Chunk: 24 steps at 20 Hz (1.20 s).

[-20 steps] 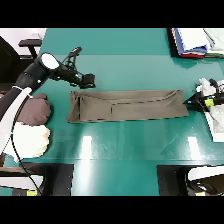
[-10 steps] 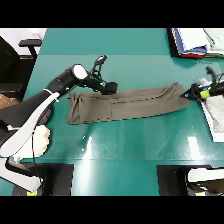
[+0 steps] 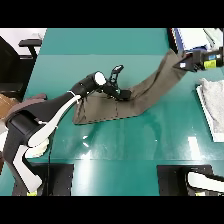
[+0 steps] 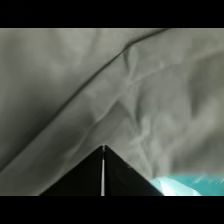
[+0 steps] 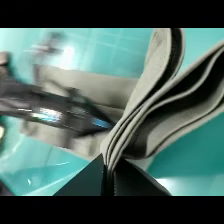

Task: Fold the shirts.

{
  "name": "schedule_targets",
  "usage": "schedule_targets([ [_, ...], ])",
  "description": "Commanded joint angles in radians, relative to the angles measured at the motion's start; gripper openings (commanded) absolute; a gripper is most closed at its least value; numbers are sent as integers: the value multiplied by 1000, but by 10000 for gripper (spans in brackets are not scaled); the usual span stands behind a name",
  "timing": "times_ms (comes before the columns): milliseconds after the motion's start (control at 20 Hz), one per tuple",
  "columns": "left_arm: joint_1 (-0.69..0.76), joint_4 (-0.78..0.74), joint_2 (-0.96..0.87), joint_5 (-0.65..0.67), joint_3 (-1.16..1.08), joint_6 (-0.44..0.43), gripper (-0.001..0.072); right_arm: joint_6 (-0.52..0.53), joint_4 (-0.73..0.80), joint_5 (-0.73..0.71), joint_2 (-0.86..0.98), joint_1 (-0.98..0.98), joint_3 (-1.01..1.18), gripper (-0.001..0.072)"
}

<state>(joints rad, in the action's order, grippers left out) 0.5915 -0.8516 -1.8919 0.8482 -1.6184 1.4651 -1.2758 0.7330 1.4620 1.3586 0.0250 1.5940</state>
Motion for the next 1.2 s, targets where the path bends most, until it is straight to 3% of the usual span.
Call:
schedule_targets([
  [0, 34, 5, -45, -1, -32, -2, 26, -52, -9, -21, -31, 139, 72, 18],
  [350, -40, -65, 20, 112, -79, 3, 26, -52, -9, -99, -29, 305, 117, 18],
  [650, -330, -375, 368, 264, -79, 27, 27, -22, -8, -227, 48, 556, 117, 18],
  [800, -478, -437, 528, 281, -79, 27, 27, 34, -7, -344, 183, 747, 122, 23],
  [850, -518, -444, 572, 281, -79, 27, 27, 52, -6, -378, 237, 794, 138, 81],
  [950, -579, -445, 631, 283, -79, 27, 27, 69, -7, -395, 351, 856, 217, 528],
  [1000, -599, -445, 649, 290, -79, 27, 27, 69, -4, -354, 401, 869, 266, 575],
  [1150, -615, -447, 667, 318, -78, 27, 27, 11, 58, -169, 475, 832, 357, 510],
])
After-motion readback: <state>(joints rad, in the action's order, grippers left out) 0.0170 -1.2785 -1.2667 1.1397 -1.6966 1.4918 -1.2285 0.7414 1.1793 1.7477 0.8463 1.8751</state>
